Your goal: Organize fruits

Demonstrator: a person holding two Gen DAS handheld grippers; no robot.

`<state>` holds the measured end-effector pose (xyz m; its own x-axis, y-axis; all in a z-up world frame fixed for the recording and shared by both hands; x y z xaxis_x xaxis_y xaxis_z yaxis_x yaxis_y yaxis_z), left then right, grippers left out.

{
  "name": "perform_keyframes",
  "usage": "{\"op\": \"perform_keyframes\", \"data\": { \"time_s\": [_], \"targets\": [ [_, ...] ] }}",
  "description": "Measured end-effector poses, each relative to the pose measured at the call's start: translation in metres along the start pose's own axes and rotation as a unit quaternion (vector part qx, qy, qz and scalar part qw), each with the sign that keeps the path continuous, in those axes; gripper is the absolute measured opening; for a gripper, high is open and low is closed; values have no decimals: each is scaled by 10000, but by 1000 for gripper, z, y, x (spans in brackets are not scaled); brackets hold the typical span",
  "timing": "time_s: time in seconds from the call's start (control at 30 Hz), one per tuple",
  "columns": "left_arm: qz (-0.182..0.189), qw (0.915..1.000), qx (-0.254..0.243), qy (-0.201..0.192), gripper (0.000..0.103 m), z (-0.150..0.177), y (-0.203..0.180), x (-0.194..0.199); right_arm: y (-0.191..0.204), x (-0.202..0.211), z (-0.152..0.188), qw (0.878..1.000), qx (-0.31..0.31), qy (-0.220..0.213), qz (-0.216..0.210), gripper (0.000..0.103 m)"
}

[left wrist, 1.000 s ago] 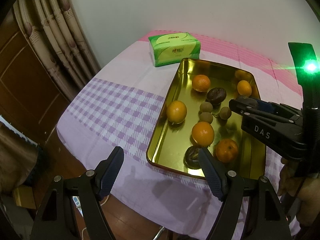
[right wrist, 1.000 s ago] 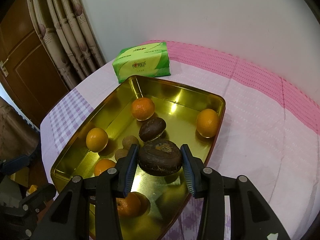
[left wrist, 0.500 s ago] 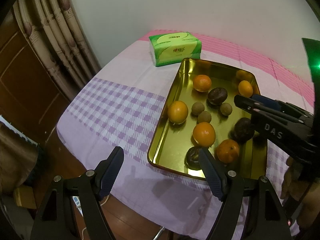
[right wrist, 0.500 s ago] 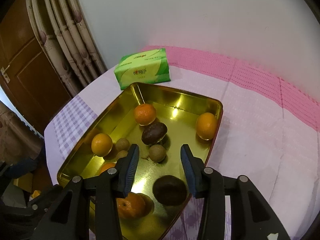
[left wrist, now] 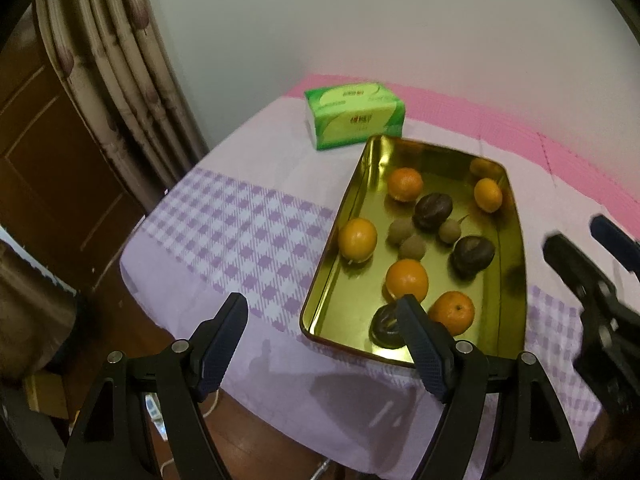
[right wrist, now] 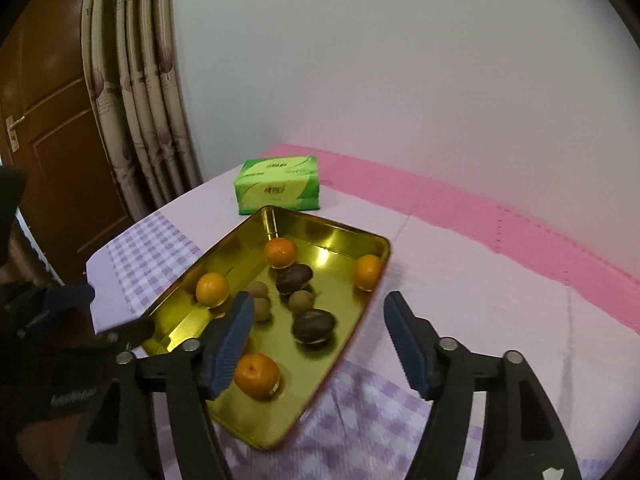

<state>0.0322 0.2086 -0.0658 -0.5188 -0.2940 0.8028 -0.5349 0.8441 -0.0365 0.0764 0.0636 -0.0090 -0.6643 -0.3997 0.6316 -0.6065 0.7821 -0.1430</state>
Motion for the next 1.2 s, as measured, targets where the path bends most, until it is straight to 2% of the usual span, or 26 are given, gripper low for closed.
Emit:
{"op": "perform_keyframes", "data": {
  "time_s": [0.23, 0.33, 0.43, 0.5, 0.57, 0.67, 0.8, 0.93, 1.07, 1.2],
  "targets": [
    [246, 9961, -14, -853, 77, -13, -7, 50, -13, 50, 12, 9995, 21, -205, 239, 72],
    [431, 9926, 83, -1130, 83, -20, -9, 76, -21, 70, 15, 9990, -25, -310, 319, 73],
    [635, 9849, 254, -1590, 89, -30, -6, 112, -30, 93, 18, 9980, -66, -453, 431, 76],
    [639, 9775, 273, -1993, 93, -35, -3, 136, -33, 105, 19, 9974, -90, -526, 487, 78],
    [656, 9698, 168, -2345, 102, -38, -2, 161, -35, 115, 20, 9969, -116, -584, 515, 79],
    [823, 9600, 115, -2672, 103, -39, -1, 192, -35, 129, 20, 9961, -137, -683, 538, 79],
    [1124, 9539, 84, -2781, 103, -41, -3, 219, -33, 144, 15, 9945, -127, -864, 584, 83],
    [1365, 9529, 77, -2707, 103, -41, -5, 235, -29, 162, 8, 9919, -21, -1068, 694, 89],
    [1639, 9532, 124, -2539, 103, -39, -8, 244, -29, 171, 7, 9910, -40, -1133, 713, 90],
    [1559, 9554, 86, -2505, 103, -39, -8, 242, -31, 171, 10, 9912, -65, -1099, 733, 90]
  ]
}}
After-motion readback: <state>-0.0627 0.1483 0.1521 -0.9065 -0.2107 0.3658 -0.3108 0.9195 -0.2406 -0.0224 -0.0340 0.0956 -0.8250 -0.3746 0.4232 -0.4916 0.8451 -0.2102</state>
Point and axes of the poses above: each gripper's, at about its wrist camera, not at the fingertips, and x roughly against the way its jaws point, y to its left, z to its underside, the point moved 9 cm from there along -x, roughly the way its jaws point, and after that the axes turned 12 degrees about x, right-handed, at the moved point
